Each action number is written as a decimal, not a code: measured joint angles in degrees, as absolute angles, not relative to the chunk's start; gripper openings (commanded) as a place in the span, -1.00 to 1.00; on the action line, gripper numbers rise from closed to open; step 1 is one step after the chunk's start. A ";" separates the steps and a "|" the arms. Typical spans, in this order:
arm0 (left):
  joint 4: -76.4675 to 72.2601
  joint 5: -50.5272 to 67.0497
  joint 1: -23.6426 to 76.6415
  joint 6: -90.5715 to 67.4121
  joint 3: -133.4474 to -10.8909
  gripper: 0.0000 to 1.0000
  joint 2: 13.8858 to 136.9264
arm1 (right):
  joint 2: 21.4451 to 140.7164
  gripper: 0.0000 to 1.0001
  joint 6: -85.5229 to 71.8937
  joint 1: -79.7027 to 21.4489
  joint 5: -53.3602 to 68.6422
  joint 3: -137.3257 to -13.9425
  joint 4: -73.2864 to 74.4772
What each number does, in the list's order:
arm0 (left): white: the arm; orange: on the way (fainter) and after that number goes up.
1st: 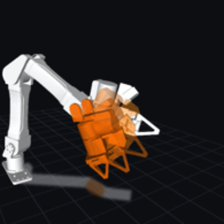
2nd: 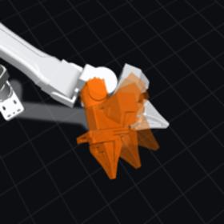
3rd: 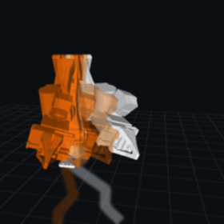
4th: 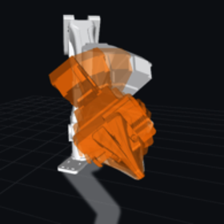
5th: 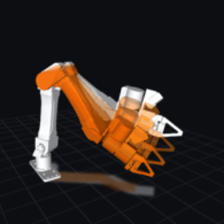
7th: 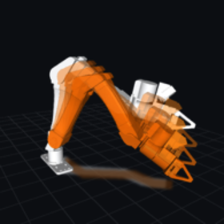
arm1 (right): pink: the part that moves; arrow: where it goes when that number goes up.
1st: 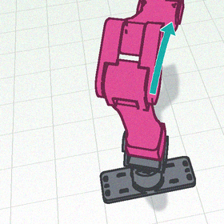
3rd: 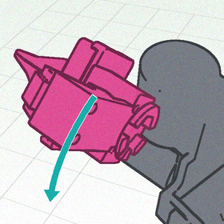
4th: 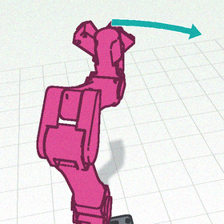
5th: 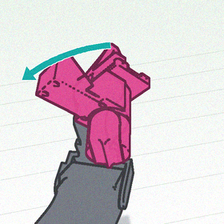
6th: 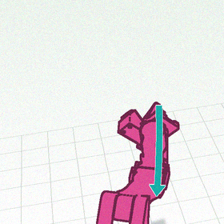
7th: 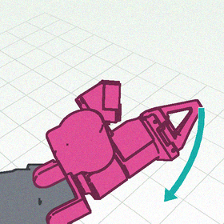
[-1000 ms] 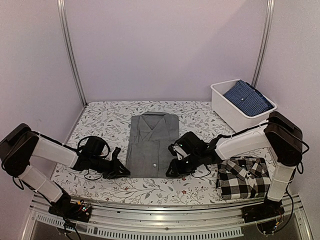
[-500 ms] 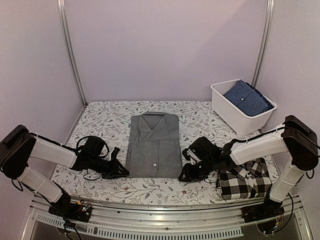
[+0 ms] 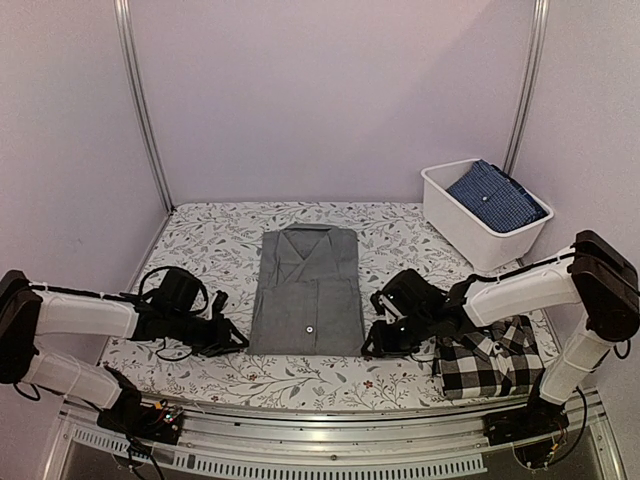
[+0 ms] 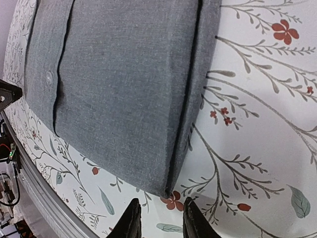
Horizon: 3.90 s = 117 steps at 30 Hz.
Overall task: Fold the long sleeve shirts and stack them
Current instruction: Pick up the 2/3-rectangle-folded shirt from the center of the board, then move the 2/3-rectangle-folded shirt to the center of the board.
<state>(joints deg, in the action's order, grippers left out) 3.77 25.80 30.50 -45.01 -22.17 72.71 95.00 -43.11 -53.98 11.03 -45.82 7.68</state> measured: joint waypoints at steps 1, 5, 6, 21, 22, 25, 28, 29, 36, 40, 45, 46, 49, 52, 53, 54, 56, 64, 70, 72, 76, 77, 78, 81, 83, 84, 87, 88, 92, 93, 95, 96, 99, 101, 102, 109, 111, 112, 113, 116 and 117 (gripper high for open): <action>4.14 25.58 30.61 -44.84 -22.20 -0.36 72.71 | 95.18 -0.45 -43.11 -54.13 10.98 -46.06 7.94; 5.06 24.84 31.77 -44.38 -22.24 -0.37 72.75 | 96.88 -0.48 -43.18 -54.83 10.61 -47.33 8.62; 5.26 24.67 32.18 -44.34 -22.28 -0.38 72.79 | 97.21 -0.48 -43.31 -54.89 10.50 -47.40 8.69; 6.37 20.53 34.87 -44.14 -24.40 -0.41 75.40 | 99.50 -0.61 -44.84 -56.25 7.31 -51.27 12.21; 6.39 20.38 34.98 -44.14 -24.40 -0.41 75.42 | 99.85 -0.63 -44.84 -56.31 7.18 -51.68 12.45; 6.35 20.03 35.31 -44.16 -24.40 -0.42 75.70 | 100.49 -0.65 -45.01 -56.36 6.79 -52.38 12.78; 6.20 19.86 35.75 -44.34 -24.58 -0.42 76.01 | 100.62 -0.68 -45.19 -56.36 6.46 -52.56 12.93; 6.09 19.79 35.88 -44.47 -24.58 -0.44 76.05 | 100.60 -0.69 -45.23 -56.36 6.39 -52.56 12.93; 4.56 18.90 36.84 -45.74 -24.69 -0.73 77.23 | 100.62 -0.83 -45.52 -56.38 5.93 -52.56 13.17; 3.99 18.41 37.19 -46.63 -24.77 -0.95 78.15 | 100.62 -0.98 -45.60 -56.38 5.85 -52.56 13.47; 3.84 17.96 37.63 -47.33 -24.80 -1.00 78.39 | 100.64 -1.00 -45.67 -56.58 5.85 -52.56 13.54; 3.84 17.82 37.76 -47.42 -24.80 -1.00 78.37 | 100.64 -1.00 -45.67 -56.58 5.82 -52.56 13.54; 4.05 17.37 38.15 -47.55 -24.80 -1.00 78.04 | 100.64 -1.00 -45.67 -56.60 5.76 -52.56 13.56; 5.02 16.99 38.89 -47.79 -24.80 -1.00 76.75 | 100.49 -1.00 -45.65 -56.90 5.37 -52.53 13.85; 5.41 16.91 39.16 -47.88 -24.77 -1.00 76.29 | 100.33 -1.00 -45.65 -57.10 5.15 -52.45 14.00; 5.87 16.82 39.51 -48.07 -24.77 -1.00 75.66 | 100.05 -1.00 -45.65 -57.39 4.97 -52.27 14.20; 6.92 16.71 40.32 -48.42 -24.62 -1.00 74.15 | 99.18 -1.00 -45.67 -58.15 4.78 -51.68 14.68; 11.09 15.31 44.64 -51.75 -22.76 -1.00 66.39 | 94.67 -1.00 -46.76 -61.58 4.60 -49.74 17.12; 13.72 14.17 46.17 -53.60 -22.65 -1.00 62.24 | 92.62 -1.00 -47.27 -61.93 4.23 -49.80 18.33; 14.72 14.09 46.54 -53.71 -22.81 -1.00 61.54 | 92.07 -1.00 -47.35 -62.08 3.73 -50.13 19.35; 19.66 13.58 47.09 -53.17 -25.61 -1.00 59.99 | 90.24 -1.00 -47.37 -62.50 1.93 -52.47 22.92; 21.26 13.15 47.09 -52.71 -27.09 -1.00 59.79 | 89.62 -1.00 -47.33 -62.54 1.32 -53.54 23.94; 22.83 12.73 47.00 -52.10 -28.91 -1.00 59.75 | 89.10 -1.00 -47.13 -62.50 0.47 -55.20 25.32; 26.63 12.38 45.50 -49.39 -36.12 -1.00 60.64 | 88.27 -1.00 -45.98 -61.69 -1.45 -61.52 28.16; 27.62 12.82 42.87 -46.92 -41.63 -1.00 62.87 | 88.36 -1.00 -44.58 -60.40 -1.98 -66.04 28.58; 27.73 13.30 40.95 -45.50 -44.49 -1.00 64.66 | 88.49 -1.00 -43.81 -59.35 -2.13 -67.99 28.71; 25.65 13.98 33.78 -41.25 -51.81 -1.00 72.01 | 91.37 -1.00 -40.88 -54.08 -2.35 -74.00 27.86; 24.25 14.26 31.24 -39.99 -53.67 -1.00 75.16 | 93.34 -1.00 -39.77 -51.92 -2.22 -76.03 27.18; 17.45 16.47 23.55 -36.21 -61.93 -1.00 93.17 | 104.71 -1.00 -35.99 -43.59 -0.97 -84.16 22.39; 16.01 16.73 22.61 -35.44 -64.01 -1.00 98.02 | 108.92 -1.00 -34.92 -41.43 -0.23 -86.85 21.12; 13.96 17.26 21.30 -34.22 -67.79 -1.00 107.44 | 116.42 -1.00 -33.23 -38.81 0.95 -90.89 18.87; 13.21 17.50 21.12 -33.85 -69.47 -1.00 111.61 | 119.66 -1.00 -32.45 -37.89 1.43 -92.27 18.11; 10.57 18.61 21.15 -33.43 -72.16 -1.00 118.45 | 127.37 -1.00 -30.85 -36.29 2.46 -94.37 16.47; 9.19 18.85 21.28 -33.47 -72.86 -1.00 118.80 | 130.45 -1.00 -30.33 -36.14 3.16 -94.04 15.77; 8.69 18.94 21.39 -33.52 -72.79 -1.00 118.80 | 130.80 -1.00 -30.22 -36.05 3.68 -93.14 13.54; 1.32 20.12 23.51 -34.94 -64.64 -1.00 115.63 | 122.17 -1.00 -33.32 -37.36 4.16 -76.01 2.28; -0.25 20.18 25.43 -35.70 -59.96 -1.00 112.51 | 118.24 -1.00 -34.89 -39.05 3.42 -70.22 1.32; -0.62 20.21 26.65 -36.32 -57.14 -1.00 110.34 | 116.07 -1.00 -35.75 -40.16 2.92 -67.42 1.13; -0.64 20.23 27.81 -36.86 -54.81 -1.00 108.31 | 114.02 -1.00 -36.56 -41.47 2.28 -64.79 1.21; -0.27 20.14 31.00 -38.33 -48.62 -1.00 101.51 | 106.91 -1.00 -39.77 -46.70 0.19 -56.73 2.37; 0.05 20.05 31.48 -38.65 -47.77 -1.00 100.01 | 105.27 -1.00 -40.45 -47.79 -0.43 -55.22 2.98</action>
<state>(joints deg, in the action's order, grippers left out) 0.05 20.05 31.48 -38.65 -47.77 100.01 105.27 -40.45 -47.79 -0.43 -55.22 2.98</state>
